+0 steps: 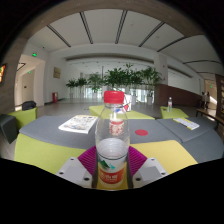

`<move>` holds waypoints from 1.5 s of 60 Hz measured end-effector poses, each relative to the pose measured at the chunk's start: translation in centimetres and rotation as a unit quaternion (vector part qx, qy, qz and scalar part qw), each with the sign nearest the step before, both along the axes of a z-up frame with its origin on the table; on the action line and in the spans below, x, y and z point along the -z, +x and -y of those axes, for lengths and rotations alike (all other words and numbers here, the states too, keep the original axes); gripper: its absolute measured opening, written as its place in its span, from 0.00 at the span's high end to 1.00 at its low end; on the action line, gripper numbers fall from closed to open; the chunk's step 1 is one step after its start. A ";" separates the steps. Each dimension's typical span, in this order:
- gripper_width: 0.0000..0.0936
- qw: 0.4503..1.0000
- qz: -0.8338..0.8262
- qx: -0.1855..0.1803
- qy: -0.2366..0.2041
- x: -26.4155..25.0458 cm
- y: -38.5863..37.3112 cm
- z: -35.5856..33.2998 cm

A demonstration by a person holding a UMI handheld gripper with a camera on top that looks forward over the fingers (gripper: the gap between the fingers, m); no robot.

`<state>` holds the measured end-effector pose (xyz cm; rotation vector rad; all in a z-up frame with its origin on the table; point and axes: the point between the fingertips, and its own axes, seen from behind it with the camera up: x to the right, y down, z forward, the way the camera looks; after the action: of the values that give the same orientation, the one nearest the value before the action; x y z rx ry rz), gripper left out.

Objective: Pour water

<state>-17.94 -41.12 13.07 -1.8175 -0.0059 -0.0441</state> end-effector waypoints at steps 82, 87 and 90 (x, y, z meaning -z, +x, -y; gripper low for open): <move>0.67 0.474 -0.874 -0.104 -0.021 -8.7 -8.5 -35.1; 0.67 0.466 -0.879 -0.096 -0.025 -7.0 -8.0 -35.7; 0.67 0.464 -0.881 -0.093 -0.029 -6.5 -8.0 -35.2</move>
<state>-25.94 -5.91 19.53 -1.0814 1.2592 2.0049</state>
